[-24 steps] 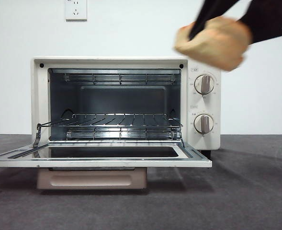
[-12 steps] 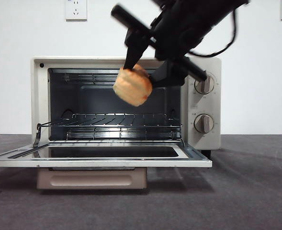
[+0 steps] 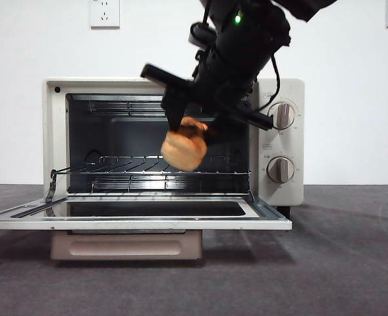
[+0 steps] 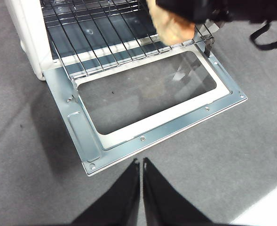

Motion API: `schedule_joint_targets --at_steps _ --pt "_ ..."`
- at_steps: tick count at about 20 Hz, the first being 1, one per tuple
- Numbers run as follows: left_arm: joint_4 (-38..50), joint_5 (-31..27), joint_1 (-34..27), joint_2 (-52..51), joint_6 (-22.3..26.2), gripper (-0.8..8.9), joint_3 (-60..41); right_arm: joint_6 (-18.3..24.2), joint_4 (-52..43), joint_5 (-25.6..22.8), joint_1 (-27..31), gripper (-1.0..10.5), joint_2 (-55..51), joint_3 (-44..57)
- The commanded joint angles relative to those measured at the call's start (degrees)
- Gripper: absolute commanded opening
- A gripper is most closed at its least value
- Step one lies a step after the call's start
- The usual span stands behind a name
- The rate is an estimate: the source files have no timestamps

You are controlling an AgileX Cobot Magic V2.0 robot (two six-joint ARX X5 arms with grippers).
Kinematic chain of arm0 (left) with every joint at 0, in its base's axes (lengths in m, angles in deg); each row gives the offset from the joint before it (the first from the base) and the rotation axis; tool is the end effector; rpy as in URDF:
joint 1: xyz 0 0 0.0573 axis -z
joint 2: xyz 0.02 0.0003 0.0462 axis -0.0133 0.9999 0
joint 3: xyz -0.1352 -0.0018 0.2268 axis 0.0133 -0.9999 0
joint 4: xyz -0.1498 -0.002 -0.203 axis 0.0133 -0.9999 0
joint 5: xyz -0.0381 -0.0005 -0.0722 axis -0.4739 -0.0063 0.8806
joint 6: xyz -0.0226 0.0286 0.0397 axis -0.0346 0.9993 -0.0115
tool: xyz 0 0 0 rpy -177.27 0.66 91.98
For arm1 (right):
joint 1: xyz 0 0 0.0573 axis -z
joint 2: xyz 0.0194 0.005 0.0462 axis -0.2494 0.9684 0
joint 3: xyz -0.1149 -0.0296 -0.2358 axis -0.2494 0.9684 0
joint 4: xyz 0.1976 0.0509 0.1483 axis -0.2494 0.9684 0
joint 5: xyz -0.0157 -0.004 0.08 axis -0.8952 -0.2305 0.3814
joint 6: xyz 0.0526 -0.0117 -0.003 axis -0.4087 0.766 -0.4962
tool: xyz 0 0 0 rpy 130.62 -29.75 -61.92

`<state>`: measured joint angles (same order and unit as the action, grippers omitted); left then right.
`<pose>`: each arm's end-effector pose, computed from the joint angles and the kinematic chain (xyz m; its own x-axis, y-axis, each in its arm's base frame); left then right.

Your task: The left arm flap open the oven, the right arm pick bread and place it into oven, the left arm flap close the oven

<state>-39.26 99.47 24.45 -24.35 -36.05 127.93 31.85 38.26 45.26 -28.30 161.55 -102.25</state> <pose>0.0943 -0.0474 0.3043 0.6263 -0.4804 -0.6139 0.4769 0.8591 -0.1858 0.2780 0.2486 0.2169 0.7659 0.4183 -0.4883 -0.2238 0.8854 0.4075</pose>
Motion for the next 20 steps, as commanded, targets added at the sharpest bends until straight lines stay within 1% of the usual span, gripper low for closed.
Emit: schedule_joint_targets --at_steps 1,5,10,15,17,20 --pt "0.44 0.31 0.17 0.26 0.50 0.16 0.24 -0.52 -0.55 -0.96 -0.44 2.9 1.44 -1.16" --pt "0.09 0.31 0.17 0.26 0.50 0.16 0.24 -0.37 -0.59 -1.27 -0.31 3.1 1.51 -1.16" --pt "-0.90 0.31 0.17 0.26 0.50 0.16 0.24 -0.33 -0.61 -1.05 -0.24 4.2 1.49 -1.16" --pt "-0.83 0.31 0.17 0.26 0.50 0.16 0.24 -0.22 -0.31 0.26 -0.28 4.2 -0.35 -1.16" --pt "-0.61 0.31 0.17 0.26 0.50 0.16 0.24 0.85 0.37 0.24 -0.35 4.2 -2.51 -1.16" --pt "-0.55 0.31 0.17 0.26 0.50 0.16 0.24 1.64 4.61 0.37 -0.70 4.2 -7.28 -1.16"
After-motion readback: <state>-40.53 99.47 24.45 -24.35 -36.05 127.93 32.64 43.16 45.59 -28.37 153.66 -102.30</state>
